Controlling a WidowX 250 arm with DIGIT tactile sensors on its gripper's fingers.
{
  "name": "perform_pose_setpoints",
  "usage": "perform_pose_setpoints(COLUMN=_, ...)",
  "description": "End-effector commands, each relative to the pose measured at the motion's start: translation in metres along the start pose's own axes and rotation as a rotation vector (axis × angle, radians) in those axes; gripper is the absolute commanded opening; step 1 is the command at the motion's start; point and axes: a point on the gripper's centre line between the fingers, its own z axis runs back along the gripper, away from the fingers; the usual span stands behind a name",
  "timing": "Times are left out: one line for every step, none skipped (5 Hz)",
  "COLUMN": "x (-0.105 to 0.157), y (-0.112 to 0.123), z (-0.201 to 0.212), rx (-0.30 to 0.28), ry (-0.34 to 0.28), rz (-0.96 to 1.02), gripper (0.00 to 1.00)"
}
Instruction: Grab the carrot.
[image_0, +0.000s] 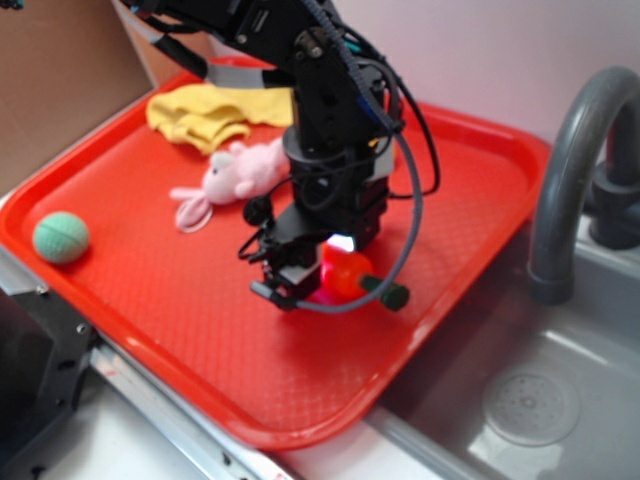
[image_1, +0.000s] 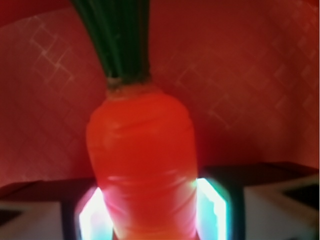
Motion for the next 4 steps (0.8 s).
perform_pose_setpoints(x=-0.058, y=-0.006, z=0.085, rx=0.07, ry=-0.113, rz=0.51, gripper=0.0)
perform_pose_setpoints(x=-0.079, y=-0.026, z=0.129, rx=0.147, ry=-0.23, rz=0.753, gripper=0.0)
perform_pose_setpoints(x=-0.099, y=-0.043, z=0.161, rx=0.111, ry=-0.315, rz=1.0, gripper=0.0)
perform_pose_setpoints(x=-0.108, y=-0.057, z=0.178, rx=0.104, ry=-0.376, rz=1.247, gripper=0.0)
